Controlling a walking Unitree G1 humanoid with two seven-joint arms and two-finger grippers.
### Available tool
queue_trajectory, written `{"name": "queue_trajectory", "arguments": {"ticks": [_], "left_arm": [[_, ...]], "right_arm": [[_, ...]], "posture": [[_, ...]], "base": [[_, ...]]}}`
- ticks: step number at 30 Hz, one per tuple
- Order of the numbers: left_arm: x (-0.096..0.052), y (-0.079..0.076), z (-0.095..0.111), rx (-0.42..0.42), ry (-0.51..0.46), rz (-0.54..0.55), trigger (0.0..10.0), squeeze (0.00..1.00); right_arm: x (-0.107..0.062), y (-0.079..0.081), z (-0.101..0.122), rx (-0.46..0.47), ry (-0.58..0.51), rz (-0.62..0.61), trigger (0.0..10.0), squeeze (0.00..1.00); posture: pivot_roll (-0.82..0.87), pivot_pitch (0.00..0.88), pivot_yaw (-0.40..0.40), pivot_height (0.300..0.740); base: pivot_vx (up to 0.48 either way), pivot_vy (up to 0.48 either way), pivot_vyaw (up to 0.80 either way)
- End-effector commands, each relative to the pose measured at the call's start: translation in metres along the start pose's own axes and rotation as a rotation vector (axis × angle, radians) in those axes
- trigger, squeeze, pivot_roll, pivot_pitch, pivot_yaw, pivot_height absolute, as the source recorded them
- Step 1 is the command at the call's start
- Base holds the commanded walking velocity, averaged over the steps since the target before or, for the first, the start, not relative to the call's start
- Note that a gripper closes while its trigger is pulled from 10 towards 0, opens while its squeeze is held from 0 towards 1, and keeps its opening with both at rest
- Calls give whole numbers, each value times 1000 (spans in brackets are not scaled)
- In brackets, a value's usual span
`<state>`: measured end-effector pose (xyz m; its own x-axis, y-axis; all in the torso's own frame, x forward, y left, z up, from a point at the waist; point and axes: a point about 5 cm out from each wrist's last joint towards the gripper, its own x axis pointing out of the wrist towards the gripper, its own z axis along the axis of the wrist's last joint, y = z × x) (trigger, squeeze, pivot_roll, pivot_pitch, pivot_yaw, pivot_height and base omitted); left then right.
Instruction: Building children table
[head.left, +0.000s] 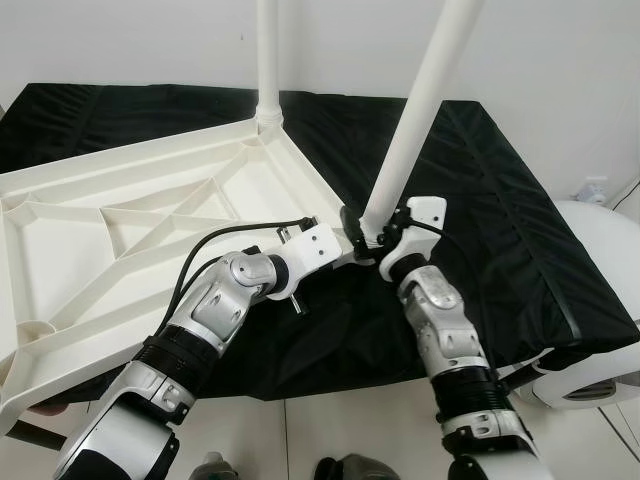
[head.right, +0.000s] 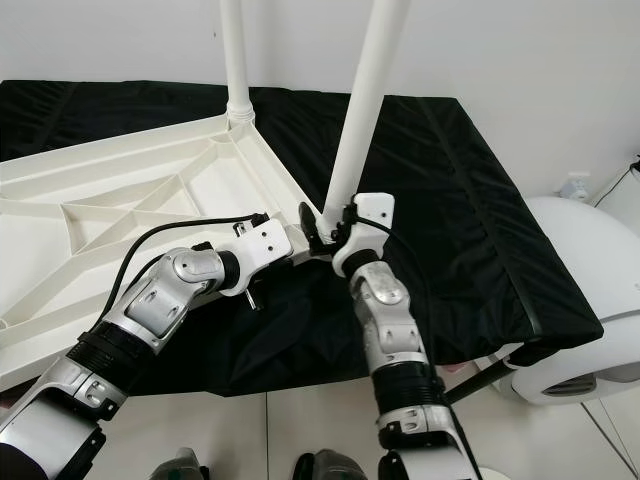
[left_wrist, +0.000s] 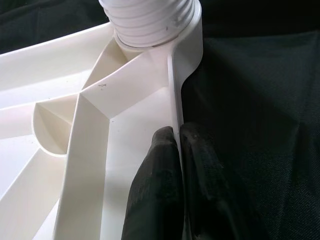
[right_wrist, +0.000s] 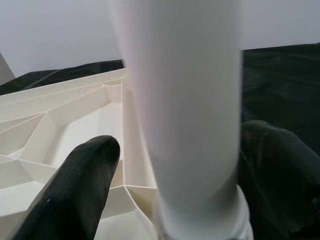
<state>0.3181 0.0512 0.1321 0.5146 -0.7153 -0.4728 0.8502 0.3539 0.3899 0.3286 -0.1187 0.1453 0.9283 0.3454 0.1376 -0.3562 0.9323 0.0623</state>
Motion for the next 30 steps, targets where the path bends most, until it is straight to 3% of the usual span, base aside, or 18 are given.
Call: {"name": "queue_trajectory", "arguments": {"ticks": [1,5,12,15,16,30], "left_arm": [[5,-18,-11,-1,46,-96,10000,0],[4,-19,-10,2,42,-101,10000,0],[4,-19,-8,2,36,-101,10000,0],[4,-19,-7,1,34,-101,10000,0],[3,-19,-7,3,34,-100,10000,0],[2,-17,-7,6,37,-96,10000,0]], "right_arm": [[4,-17,-2,-42,30,57,10000,0],[8,-38,-2,-98,77,109,10000,0],[15,-51,4,-103,103,225,10000,0],[17,-50,5,-82,127,303,10000,0],[18,-48,2,-83,154,381,10000,0],[14,-49,-4,-98,219,534,10000,0]], "posture": [[45,0,-92,740],[51,0,-95,740],[57,7,-88,740],[61,9,-87,740],[66,12,-87,740],[75,15,-84,740]], "base": [[0,0,0],[0,0,0],[0,0,0],[0,0,0],[0,0,0],[0,0,0]]}}
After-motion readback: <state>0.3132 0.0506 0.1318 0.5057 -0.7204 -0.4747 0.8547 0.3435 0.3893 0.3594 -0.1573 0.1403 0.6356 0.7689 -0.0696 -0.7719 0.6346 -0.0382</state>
